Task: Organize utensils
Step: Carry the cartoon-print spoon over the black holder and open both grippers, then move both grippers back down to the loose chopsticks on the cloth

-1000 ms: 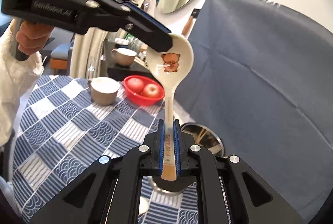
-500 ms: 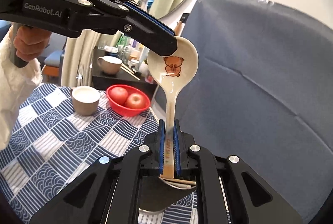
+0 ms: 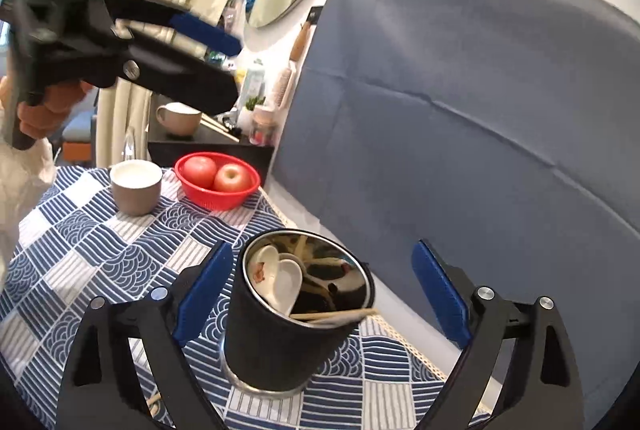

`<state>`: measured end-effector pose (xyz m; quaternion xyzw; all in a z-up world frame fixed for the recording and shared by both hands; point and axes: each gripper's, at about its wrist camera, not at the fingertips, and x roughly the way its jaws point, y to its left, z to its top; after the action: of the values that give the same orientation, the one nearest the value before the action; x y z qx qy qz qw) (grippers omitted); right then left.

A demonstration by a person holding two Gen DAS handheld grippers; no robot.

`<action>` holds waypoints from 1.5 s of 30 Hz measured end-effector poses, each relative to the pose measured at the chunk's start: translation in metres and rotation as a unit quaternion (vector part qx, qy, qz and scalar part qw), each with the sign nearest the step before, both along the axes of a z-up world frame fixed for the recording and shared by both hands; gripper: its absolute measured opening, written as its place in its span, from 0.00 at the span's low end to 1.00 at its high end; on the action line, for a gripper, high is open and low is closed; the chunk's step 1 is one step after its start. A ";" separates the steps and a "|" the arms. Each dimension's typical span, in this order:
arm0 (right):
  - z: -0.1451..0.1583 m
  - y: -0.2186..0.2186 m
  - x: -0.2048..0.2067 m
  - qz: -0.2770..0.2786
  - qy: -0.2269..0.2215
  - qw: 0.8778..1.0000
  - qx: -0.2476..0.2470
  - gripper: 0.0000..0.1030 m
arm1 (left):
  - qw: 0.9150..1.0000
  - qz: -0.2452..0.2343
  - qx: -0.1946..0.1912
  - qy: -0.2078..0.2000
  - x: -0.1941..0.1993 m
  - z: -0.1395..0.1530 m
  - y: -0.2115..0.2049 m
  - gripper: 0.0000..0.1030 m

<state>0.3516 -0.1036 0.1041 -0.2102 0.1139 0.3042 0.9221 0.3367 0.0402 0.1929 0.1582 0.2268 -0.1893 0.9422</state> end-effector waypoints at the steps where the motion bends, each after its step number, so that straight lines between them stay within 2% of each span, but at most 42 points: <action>1: 0.001 -0.004 -0.005 -0.003 -0.002 1.000 -0.001 0.85 | 1.000 0.005 -0.003 0.005 -0.001 -0.003 0.003 0.94; 10: -0.005 -0.015 -0.024 -0.027 0.018 0.999 -0.003 0.86 | 0.998 0.029 -0.011 0.052 -0.018 -0.038 0.018 0.94; 31: -0.053 -0.008 -0.057 -0.064 0.088 0.993 -0.038 0.86 | 0.992 0.021 -0.029 0.119 -0.057 -0.110 0.020 0.94; 45: -0.089 -0.010 -0.056 -0.094 0.152 0.981 -0.073 0.86 | 0.984 0.031 -0.023 0.176 -0.065 -0.162 0.015 0.94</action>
<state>0.2960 -0.1138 0.0149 -0.2163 0.2936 0.2355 0.9008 0.2719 0.0554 0.0308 0.0937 0.3890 -0.1903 0.8965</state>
